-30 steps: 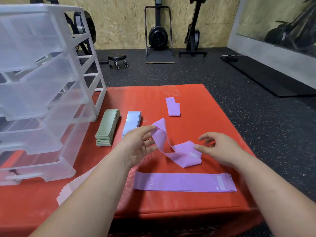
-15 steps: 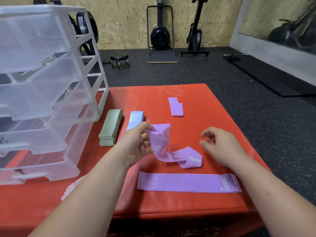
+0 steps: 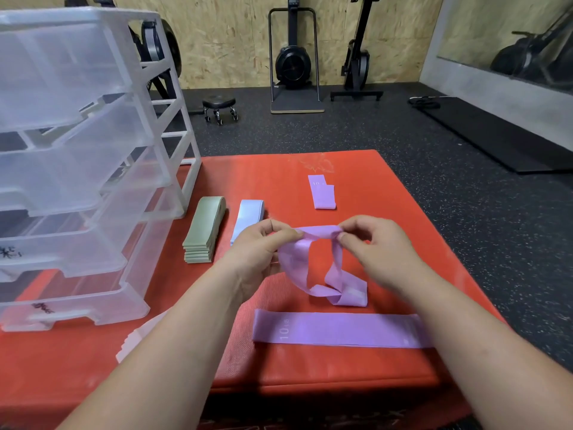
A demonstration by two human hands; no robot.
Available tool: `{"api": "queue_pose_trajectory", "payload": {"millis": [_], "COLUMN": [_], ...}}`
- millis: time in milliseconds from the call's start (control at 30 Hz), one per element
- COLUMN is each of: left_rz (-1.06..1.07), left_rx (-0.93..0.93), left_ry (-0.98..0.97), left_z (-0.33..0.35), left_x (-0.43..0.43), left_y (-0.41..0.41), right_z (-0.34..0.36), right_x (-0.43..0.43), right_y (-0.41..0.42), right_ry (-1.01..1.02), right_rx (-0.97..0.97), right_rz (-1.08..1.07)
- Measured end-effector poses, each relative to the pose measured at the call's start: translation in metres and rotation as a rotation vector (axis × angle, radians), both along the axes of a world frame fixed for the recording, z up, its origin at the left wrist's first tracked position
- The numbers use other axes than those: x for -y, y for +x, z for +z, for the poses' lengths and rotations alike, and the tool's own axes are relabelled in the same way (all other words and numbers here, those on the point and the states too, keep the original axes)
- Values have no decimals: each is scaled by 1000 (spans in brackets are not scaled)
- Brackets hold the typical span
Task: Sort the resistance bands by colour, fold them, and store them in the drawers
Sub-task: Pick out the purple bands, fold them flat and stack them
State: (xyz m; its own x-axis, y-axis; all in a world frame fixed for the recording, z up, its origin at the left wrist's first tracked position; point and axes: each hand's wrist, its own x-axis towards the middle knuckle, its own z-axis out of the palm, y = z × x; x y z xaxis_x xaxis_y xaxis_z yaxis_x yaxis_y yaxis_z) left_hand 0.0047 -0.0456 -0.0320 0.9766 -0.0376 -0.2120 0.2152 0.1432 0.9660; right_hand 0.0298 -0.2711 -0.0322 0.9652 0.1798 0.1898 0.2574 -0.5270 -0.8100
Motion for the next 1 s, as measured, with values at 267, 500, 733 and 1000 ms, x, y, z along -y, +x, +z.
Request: {"api": "queue_pose_trajectory", "payload": {"millis": [267, 500, 733, 1000], "left_rz": [2, -15, 11, 80], "left_rx": [174, 291, 400, 494], "left_ry": [-156, -260, -140, 79], "left_z": [13, 16, 19, 20], "left_x": [8, 7, 8, 20], "left_y": [-3, -3, -5, -8], "right_z": [8, 10, 28, 29], "right_x": [9, 11, 7, -8], "right_y": [3, 4, -4, -9], "right_ry": [212, -148, 293, 267], "right_rx": [-140, 158, 110, 213], "right_rz": [-45, 11, 42, 26]}}
